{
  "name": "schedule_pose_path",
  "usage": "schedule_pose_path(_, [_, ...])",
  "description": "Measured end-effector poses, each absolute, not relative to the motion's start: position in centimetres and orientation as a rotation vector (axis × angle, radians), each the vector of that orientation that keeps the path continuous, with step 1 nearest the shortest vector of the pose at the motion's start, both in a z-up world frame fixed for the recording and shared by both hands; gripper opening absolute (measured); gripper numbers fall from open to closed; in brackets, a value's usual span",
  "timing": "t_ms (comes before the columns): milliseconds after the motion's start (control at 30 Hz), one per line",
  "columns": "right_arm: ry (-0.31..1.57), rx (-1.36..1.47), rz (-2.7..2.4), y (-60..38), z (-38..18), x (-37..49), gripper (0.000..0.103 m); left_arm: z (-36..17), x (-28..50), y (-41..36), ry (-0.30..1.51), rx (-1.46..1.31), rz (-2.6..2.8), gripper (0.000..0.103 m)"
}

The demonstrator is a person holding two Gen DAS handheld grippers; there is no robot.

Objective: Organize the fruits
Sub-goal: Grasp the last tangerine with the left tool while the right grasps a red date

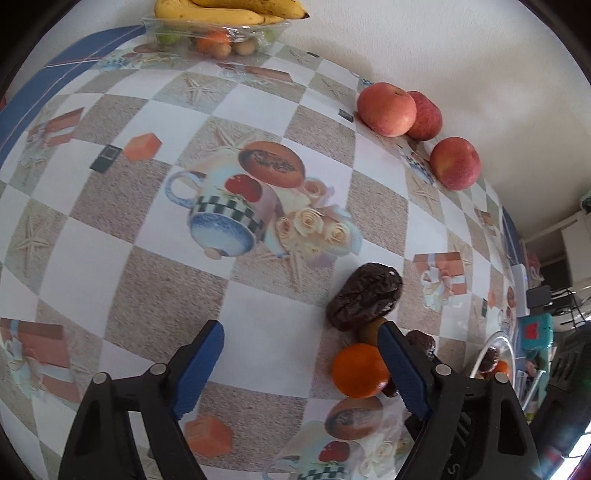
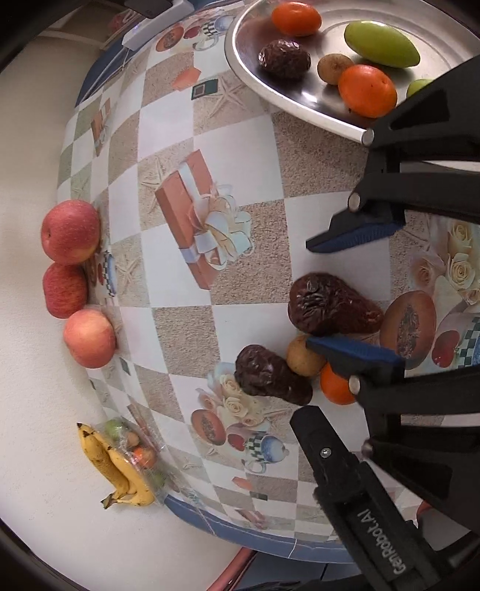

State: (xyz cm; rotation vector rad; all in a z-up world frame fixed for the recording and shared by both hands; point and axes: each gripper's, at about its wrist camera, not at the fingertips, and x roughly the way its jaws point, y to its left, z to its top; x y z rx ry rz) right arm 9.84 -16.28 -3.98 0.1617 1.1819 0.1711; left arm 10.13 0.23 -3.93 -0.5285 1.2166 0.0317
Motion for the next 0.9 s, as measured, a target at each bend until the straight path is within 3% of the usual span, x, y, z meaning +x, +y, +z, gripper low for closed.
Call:
schedule_pose_path(233, [1.194,0.178,0.142,-17.2,-4.1,9.7,0.037,-3.9,10.3,-1.7,1.233,-0.516,-0.028,0.073])
schedule_pose_path(333, [1.207,0.19,0.125,-17.9,-4.1,9.6,0.037,-4.1,10.4,-2.4,1.244,-0.51,-0.05,0.063])
schedule_pose_path(400, [1.217,0.199,0.118,-18.3,-4.1,9.5,0.037,-4.1,10.4,-2.8,1.245,-0.517,-0.067,0.05])
schedule_pose_path(500, [1.223,0.196,0.116,-18.4,-4.1,9.5,0.037,-4.3,10.4,-3.2,1.258,-0.552,-0.1,0.042])
schedule_pose_path(900, [1.239,0.198,0.102,-18.7,-4.1,9.3,0.037,-3.8,9.5,-2.3,1.278,-0.669,-0.097,0.037])
